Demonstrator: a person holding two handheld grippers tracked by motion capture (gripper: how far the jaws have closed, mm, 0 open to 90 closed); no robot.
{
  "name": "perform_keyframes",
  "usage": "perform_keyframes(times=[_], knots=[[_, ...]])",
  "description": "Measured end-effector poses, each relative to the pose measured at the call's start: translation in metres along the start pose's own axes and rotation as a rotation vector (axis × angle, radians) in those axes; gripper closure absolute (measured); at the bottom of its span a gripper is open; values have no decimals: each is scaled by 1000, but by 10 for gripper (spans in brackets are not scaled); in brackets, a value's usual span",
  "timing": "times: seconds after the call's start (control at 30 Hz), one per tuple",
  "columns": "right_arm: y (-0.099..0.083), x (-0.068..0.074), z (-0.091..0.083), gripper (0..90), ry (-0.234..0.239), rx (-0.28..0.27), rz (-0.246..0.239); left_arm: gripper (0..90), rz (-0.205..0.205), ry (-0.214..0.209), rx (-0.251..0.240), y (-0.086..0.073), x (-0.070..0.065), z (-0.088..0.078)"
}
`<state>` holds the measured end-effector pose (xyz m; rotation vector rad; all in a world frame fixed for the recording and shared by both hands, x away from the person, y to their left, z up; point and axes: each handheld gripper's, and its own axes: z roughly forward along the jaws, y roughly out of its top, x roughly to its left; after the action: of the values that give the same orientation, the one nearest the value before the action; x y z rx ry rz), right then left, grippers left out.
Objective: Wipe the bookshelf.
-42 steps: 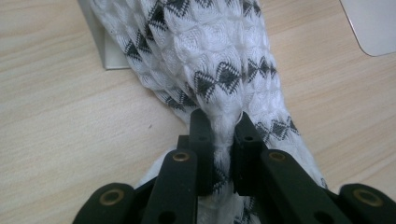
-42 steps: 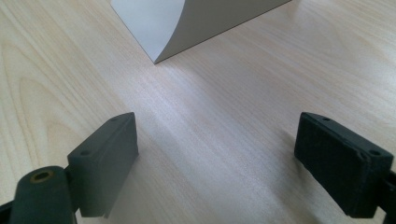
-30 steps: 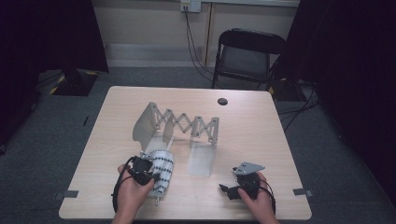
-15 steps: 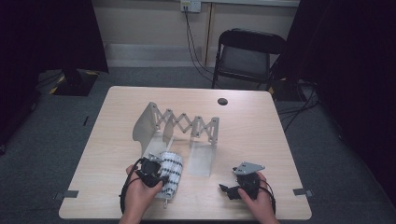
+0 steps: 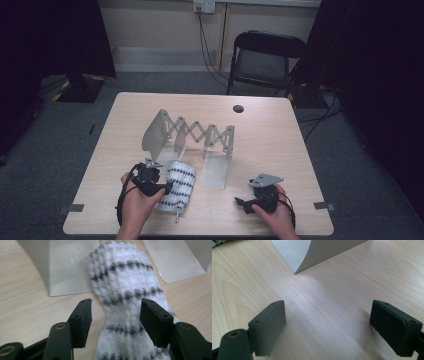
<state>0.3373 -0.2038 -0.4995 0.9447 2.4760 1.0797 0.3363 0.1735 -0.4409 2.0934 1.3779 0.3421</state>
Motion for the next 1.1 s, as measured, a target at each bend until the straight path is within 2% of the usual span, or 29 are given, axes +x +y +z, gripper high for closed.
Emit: perform_keyframes(times=[0.03,0.2,0.3,0.37,0.53,0.73,0.8,0.87,1.1], knots=[[0,0,0,128,0,0,0,427,0,0,0,0,0,0],[1,2,0,132,-13,-2,12,418,-30,47,-12,0,21,-6],[3,3,1,145,-17,2,20,424,-38,58,-11,0,27,-6],[5,3,3,151,-7,0,36,434,-56,70,-17,0,36,-4],[10,4,6,191,-6,-16,43,431,-73,92,-26,1,48,3],[22,9,11,263,2,-43,50,487,-84,88,-39,6,60,15],[24,9,13,264,5,-49,52,506,-86,86,-44,7,61,17],[30,13,17,279,6,-50,51,548,-112,64,-52,10,63,22],[42,12,18,349,7,-68,51,586,-122,67,-51,12,67,26]])
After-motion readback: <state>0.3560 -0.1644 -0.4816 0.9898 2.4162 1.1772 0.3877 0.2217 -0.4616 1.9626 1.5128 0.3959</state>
